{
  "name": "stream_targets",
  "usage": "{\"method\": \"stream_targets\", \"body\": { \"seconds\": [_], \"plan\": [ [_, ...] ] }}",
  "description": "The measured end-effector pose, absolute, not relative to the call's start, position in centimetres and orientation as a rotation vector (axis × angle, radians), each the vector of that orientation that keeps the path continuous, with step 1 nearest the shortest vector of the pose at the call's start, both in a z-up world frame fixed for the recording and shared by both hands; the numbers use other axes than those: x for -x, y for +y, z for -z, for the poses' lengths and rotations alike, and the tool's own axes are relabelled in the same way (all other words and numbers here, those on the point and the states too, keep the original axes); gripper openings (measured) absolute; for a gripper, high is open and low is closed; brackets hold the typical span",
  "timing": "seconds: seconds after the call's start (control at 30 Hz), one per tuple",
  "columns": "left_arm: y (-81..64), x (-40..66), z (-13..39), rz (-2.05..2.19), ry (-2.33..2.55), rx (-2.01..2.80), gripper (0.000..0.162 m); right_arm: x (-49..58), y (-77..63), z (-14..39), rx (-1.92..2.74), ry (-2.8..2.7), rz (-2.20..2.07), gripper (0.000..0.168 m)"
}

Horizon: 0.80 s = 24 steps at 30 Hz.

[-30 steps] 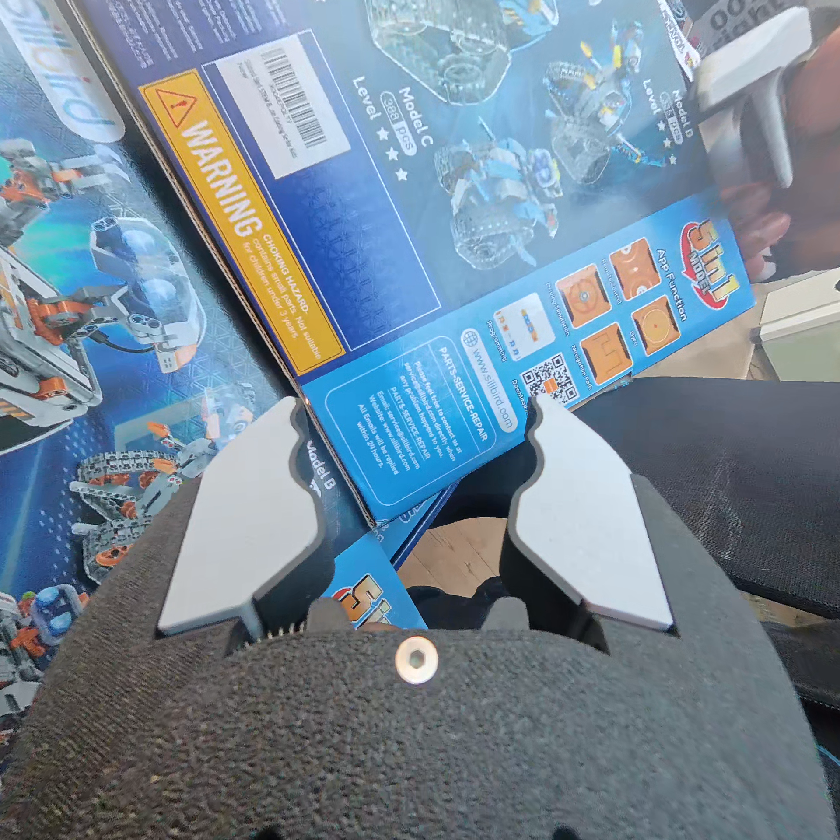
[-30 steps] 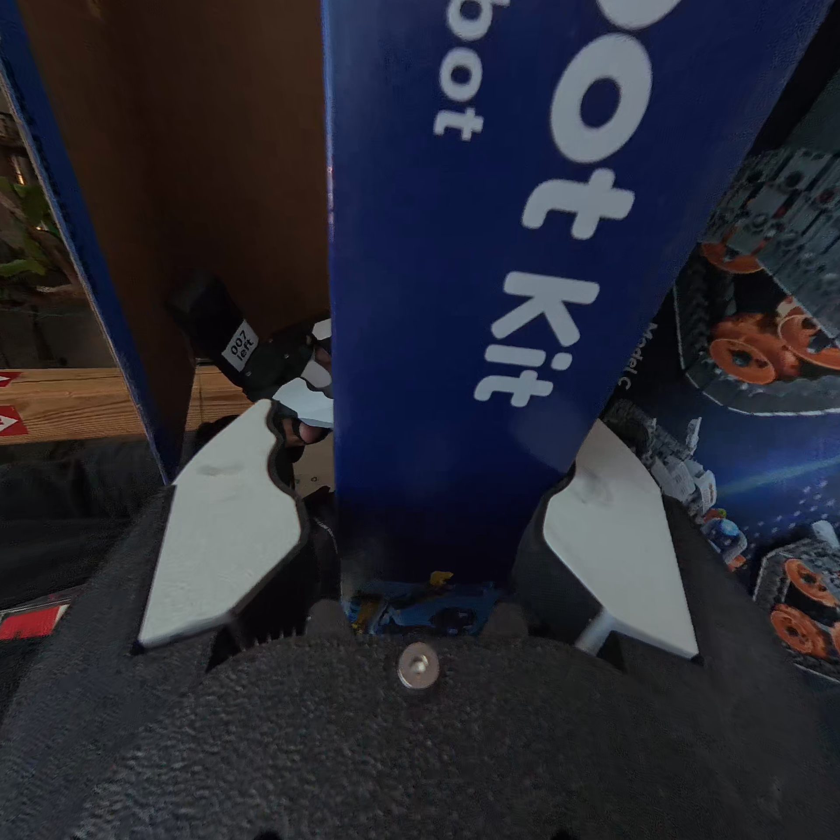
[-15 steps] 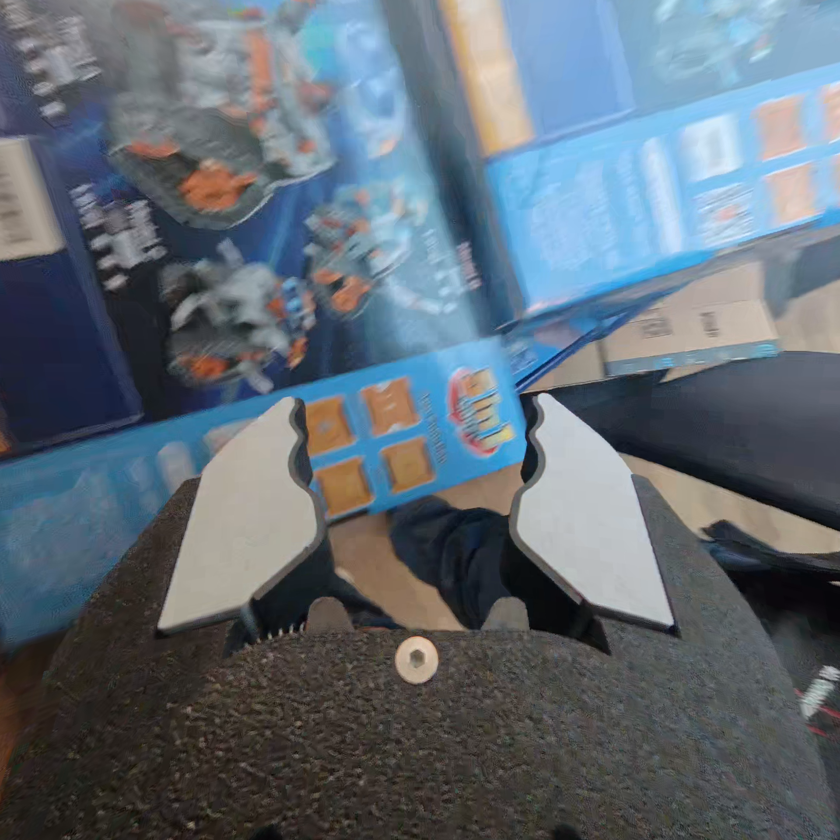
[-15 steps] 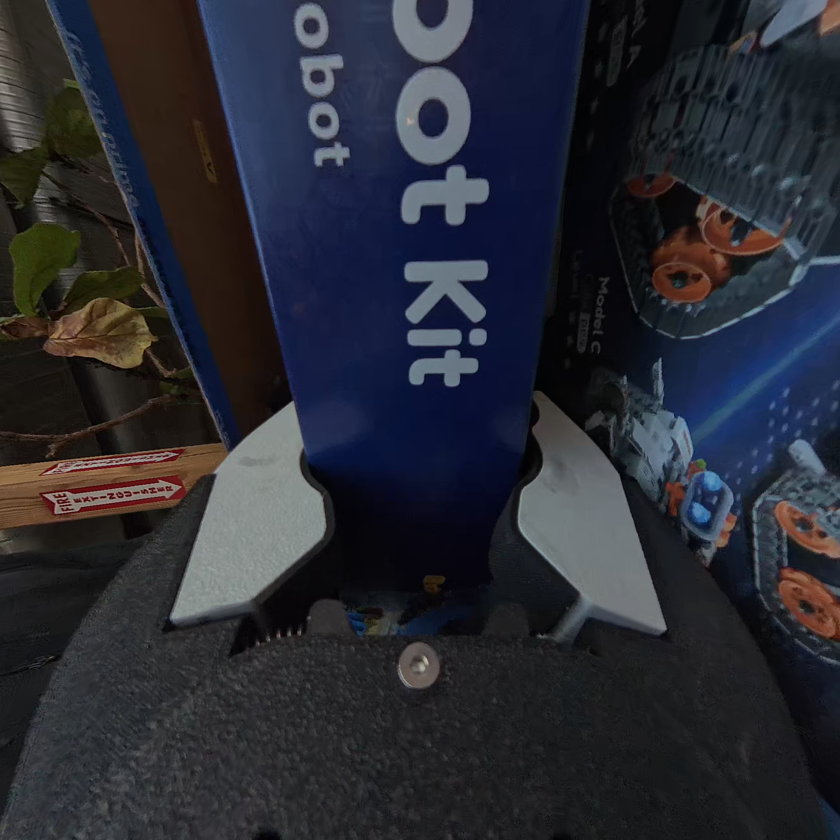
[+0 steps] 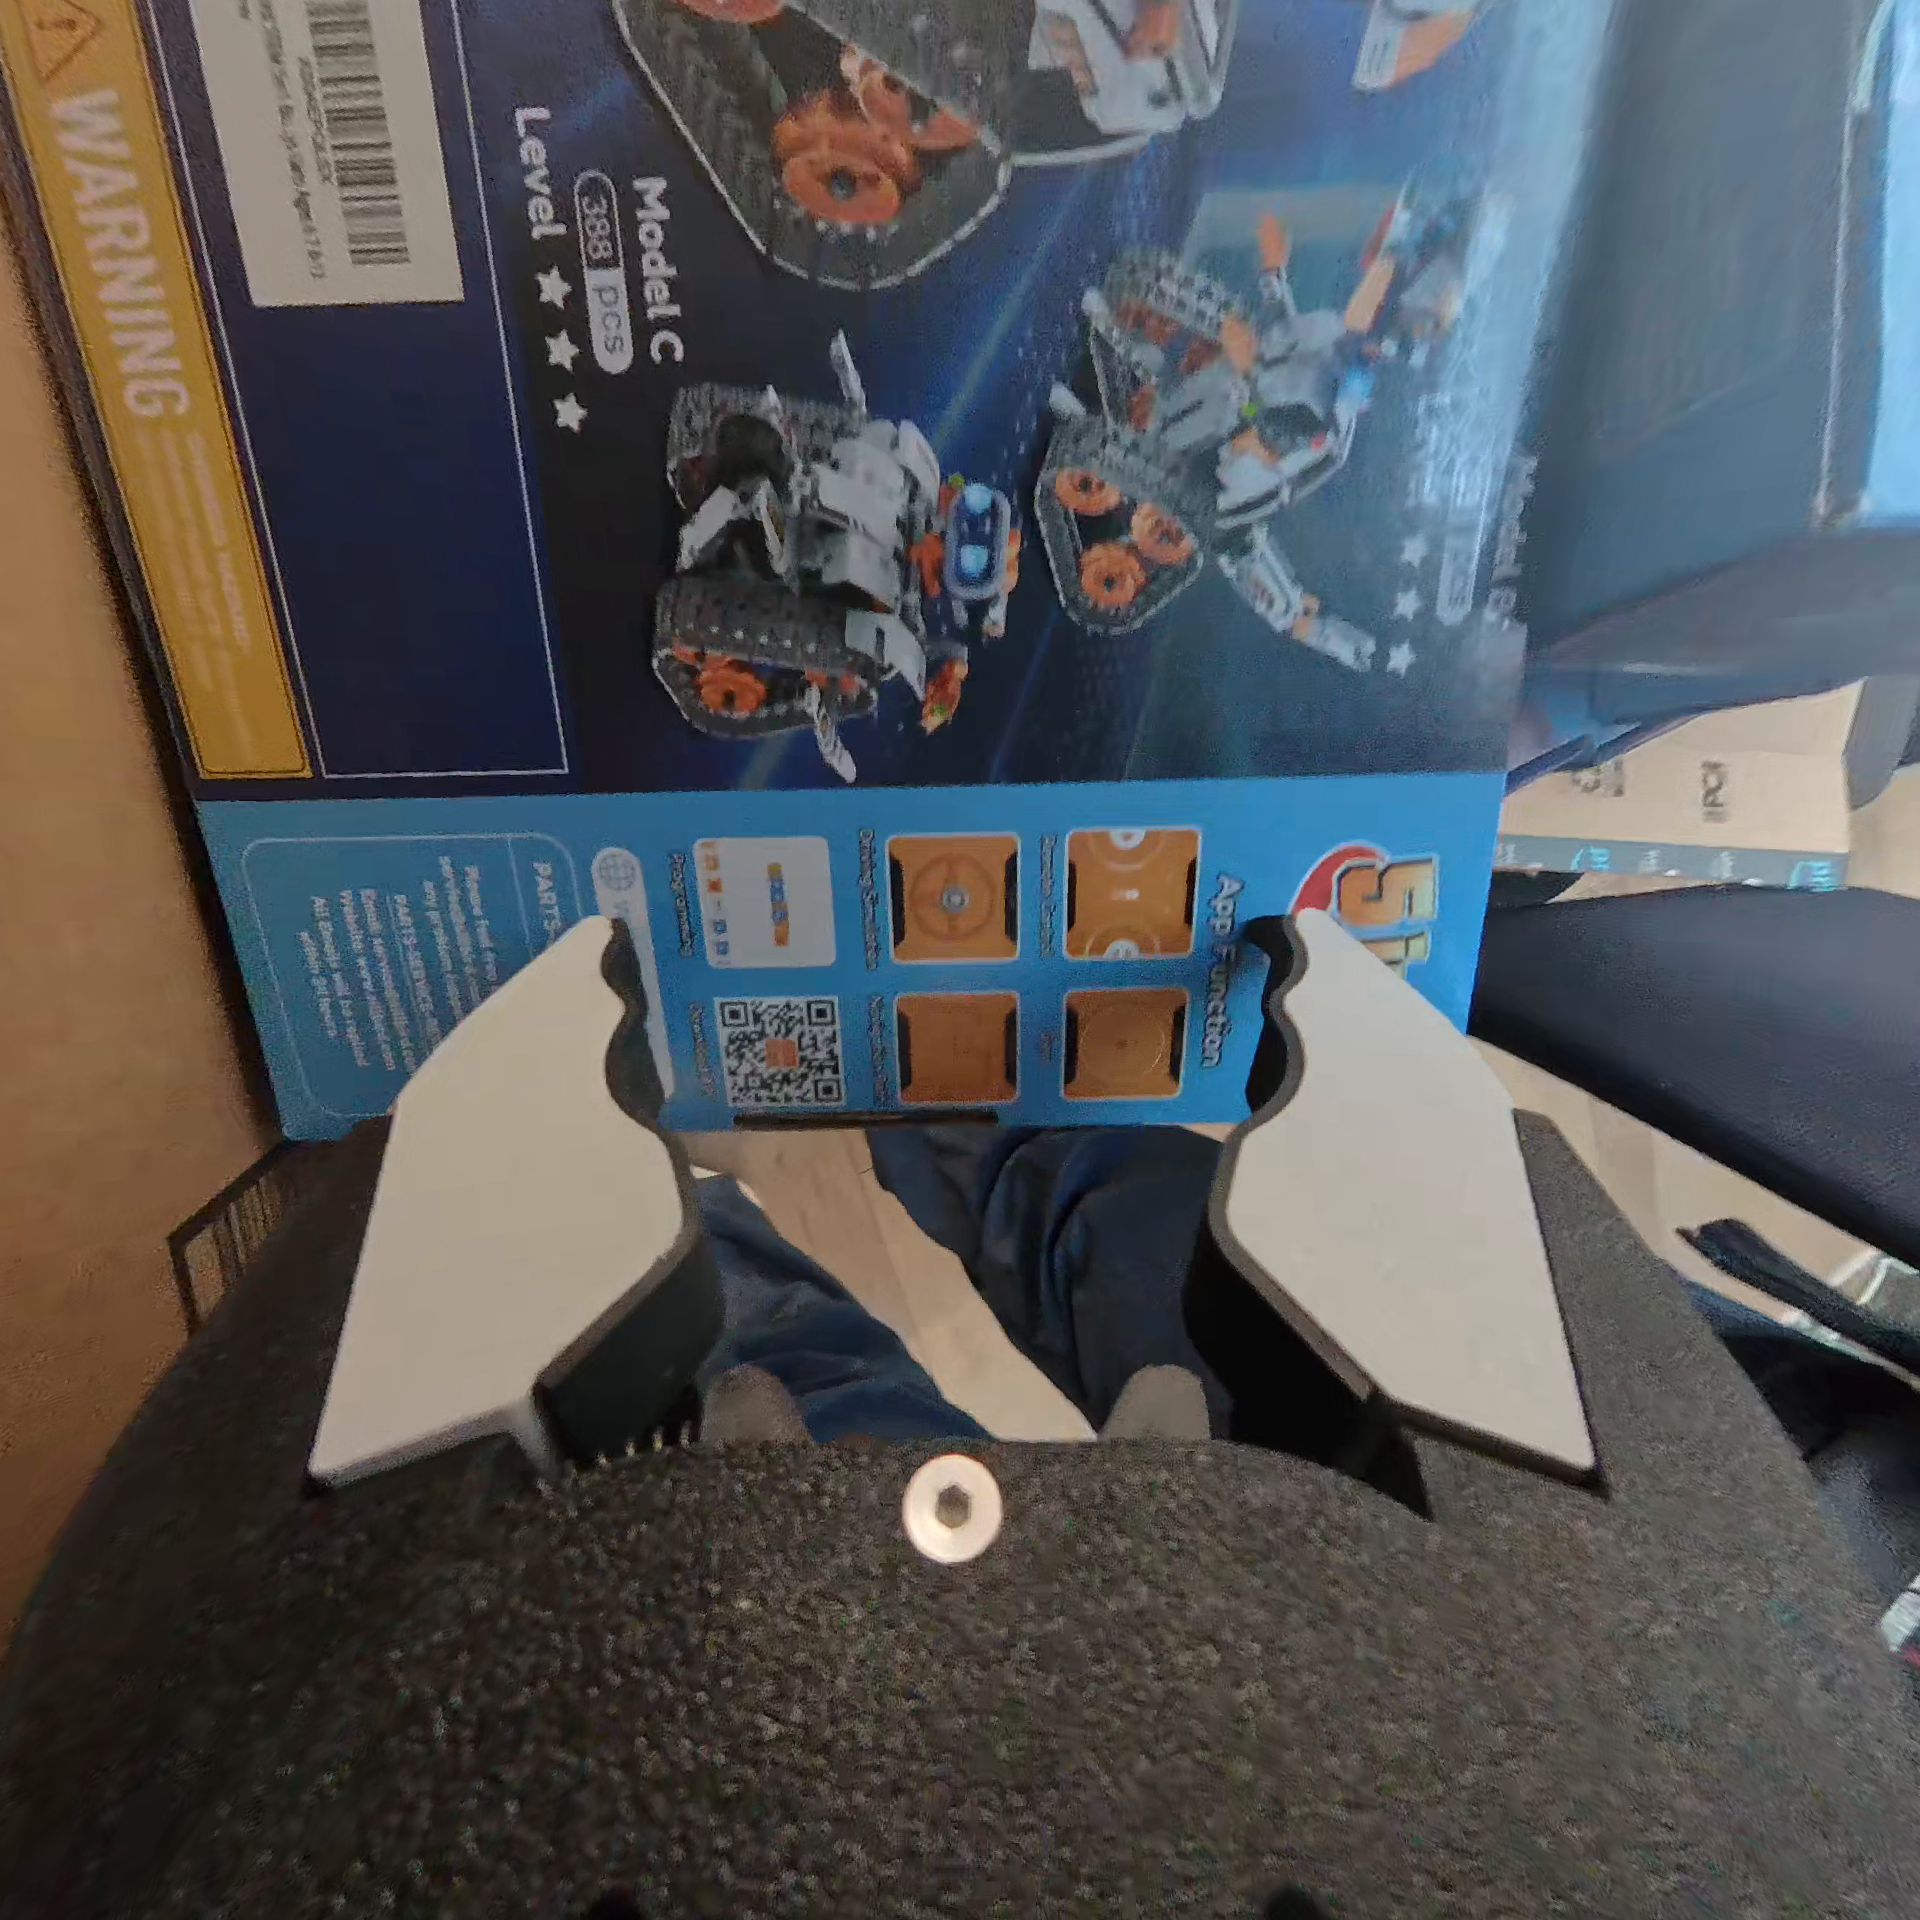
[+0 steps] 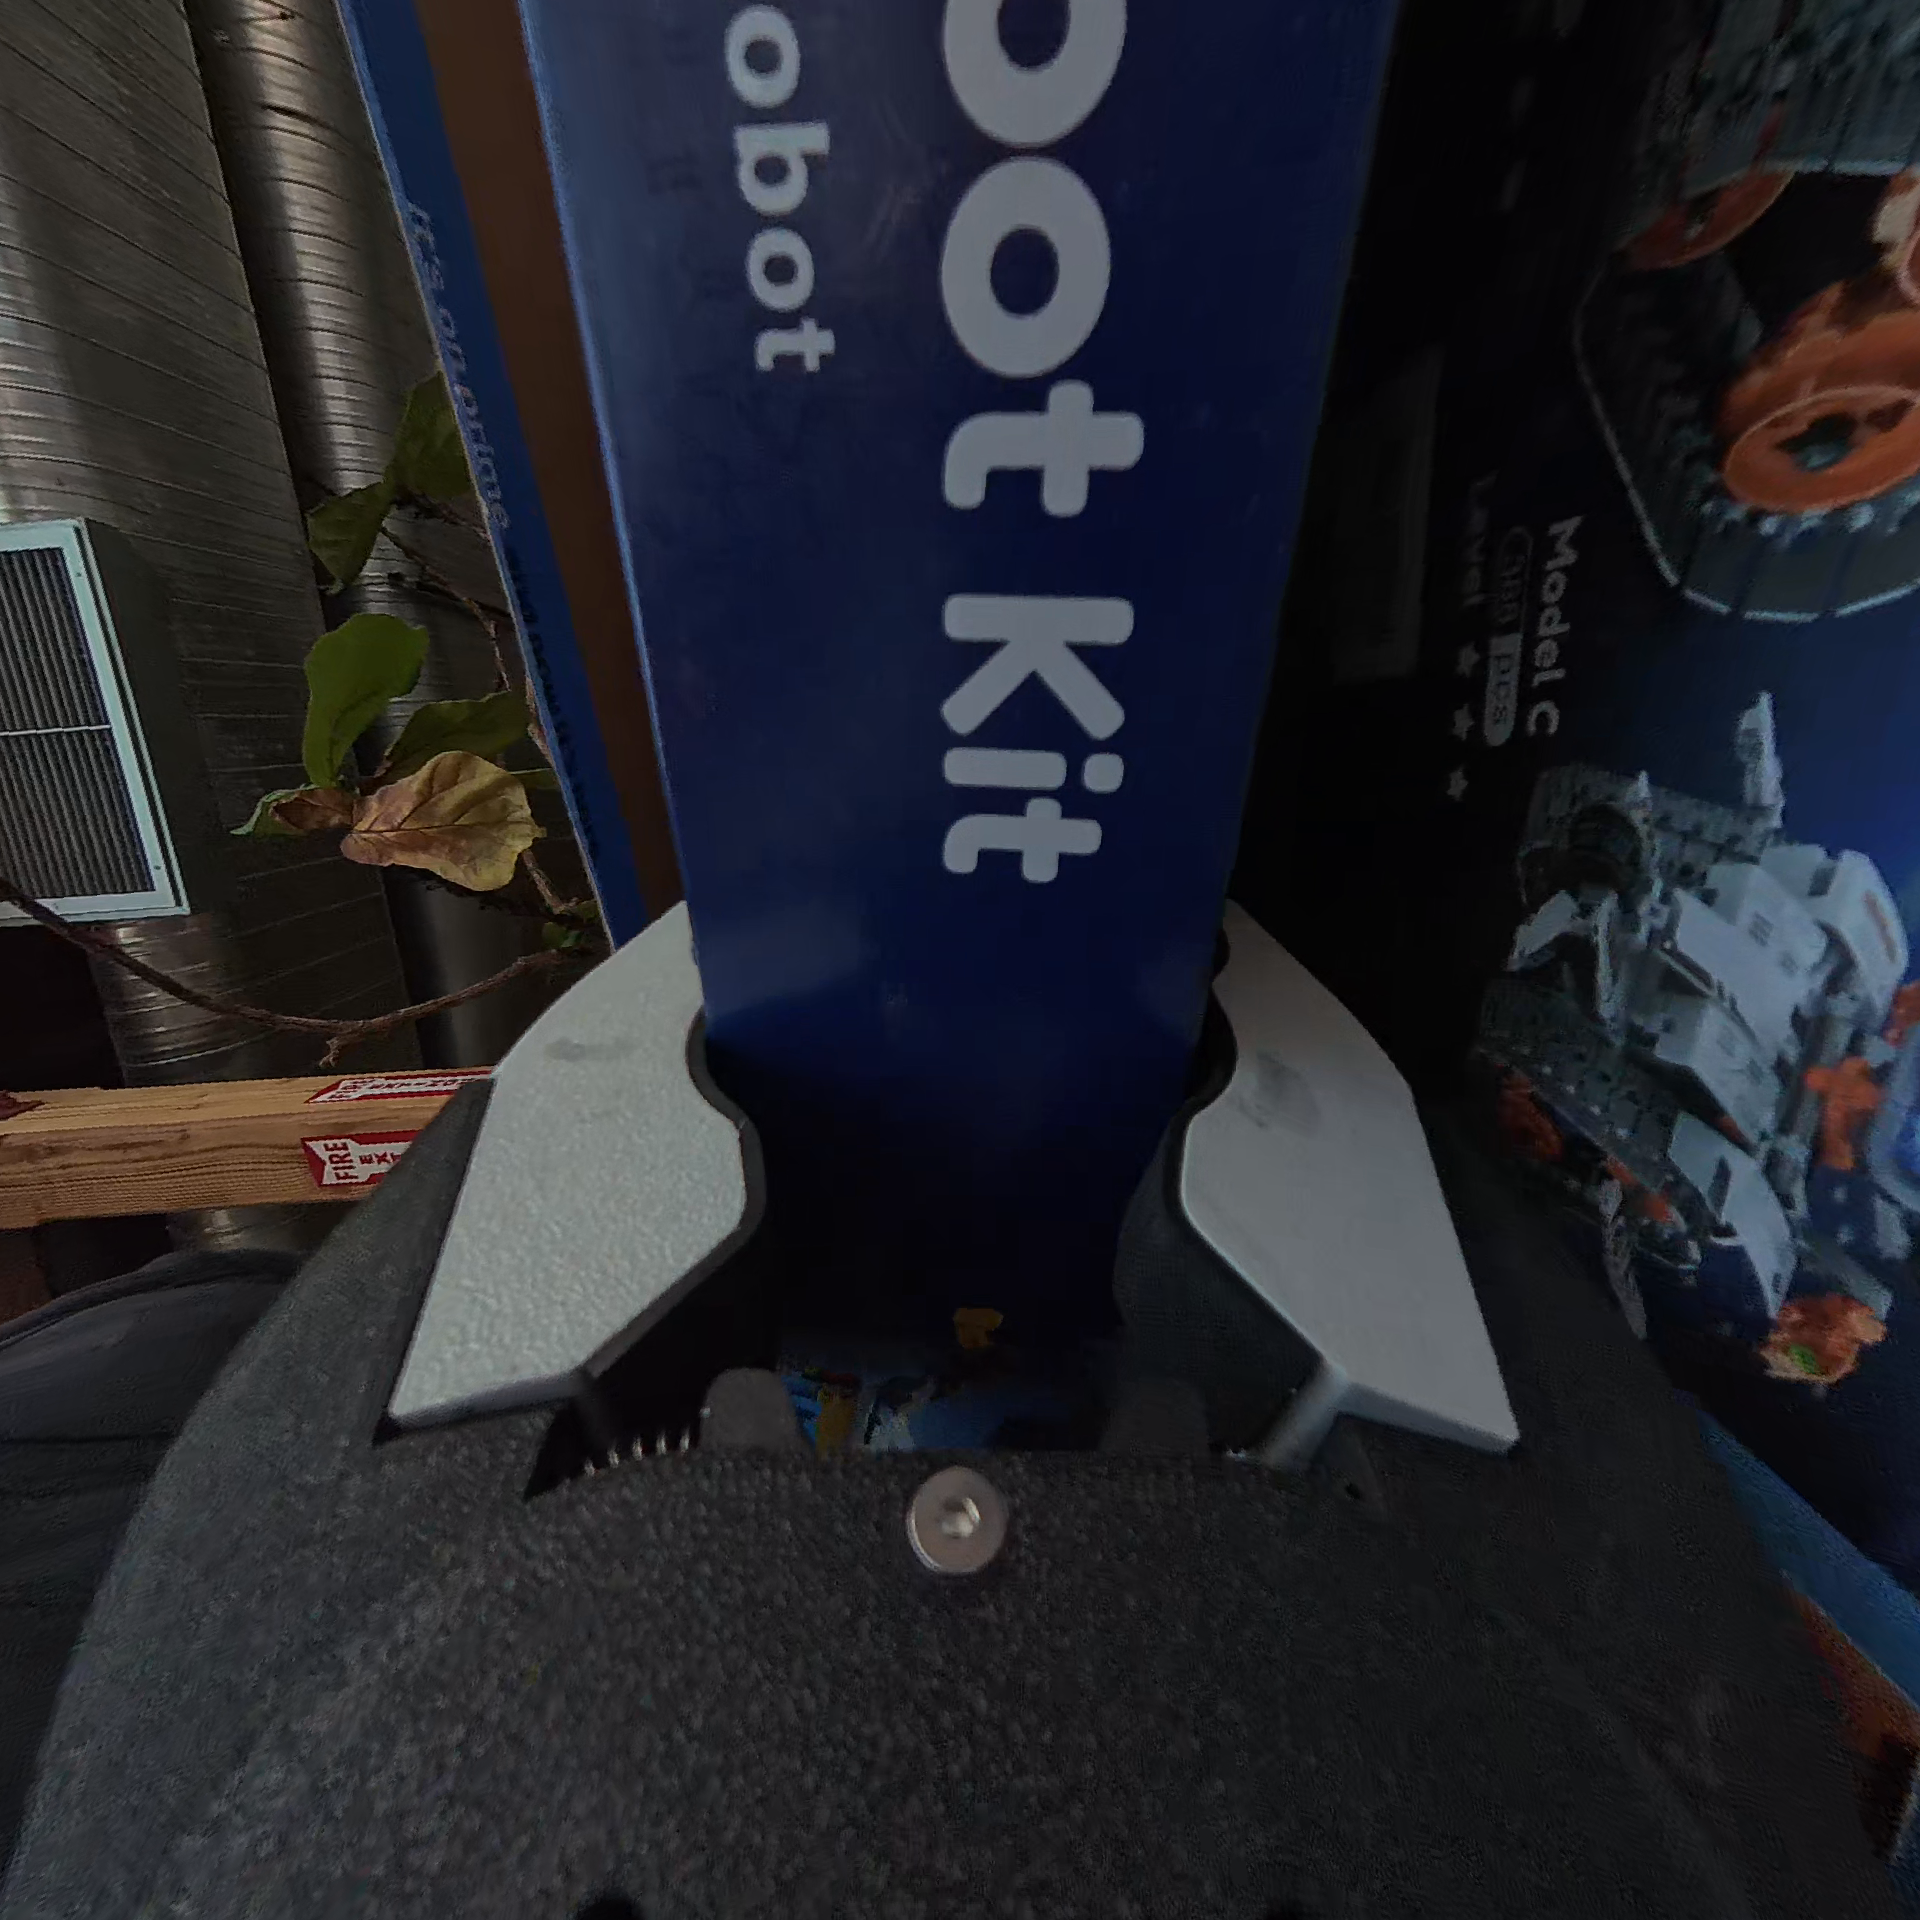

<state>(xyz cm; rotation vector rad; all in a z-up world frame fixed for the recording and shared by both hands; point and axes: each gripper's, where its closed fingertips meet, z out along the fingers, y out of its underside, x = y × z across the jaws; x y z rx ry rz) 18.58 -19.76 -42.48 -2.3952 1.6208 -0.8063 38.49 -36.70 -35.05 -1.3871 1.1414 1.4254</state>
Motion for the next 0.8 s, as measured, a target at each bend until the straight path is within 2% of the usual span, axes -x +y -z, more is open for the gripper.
{"method": "stream_targets", "body": {
  "seconds": [0.03,0.27,0.57,0.8],
  "plan": [
    [-19.8,-19.1,43.1,0.826,1.602,2.404,0.113,-38.4,-36.7,34.9,1.374,1.133,-1.435,0.081],
    [-20.3,-22.2,42.4,0.875,1.641,2.316,0.112,-37.7,-37.6,33.8,1.159,1.114,-1.504,0.081],
    [-20.4,-23.5,42.1,0.767,1.74,2.289,0.111,-36.3,-36.8,32.5,1.252,1.056,-1.436,0.081],
    [-21.2,-23.8,42.4,0.421,2.026,2.009,0.098,-35.2,-36.2,32.1,1.446,0.991,-1.34,0.081]
  ]
}}
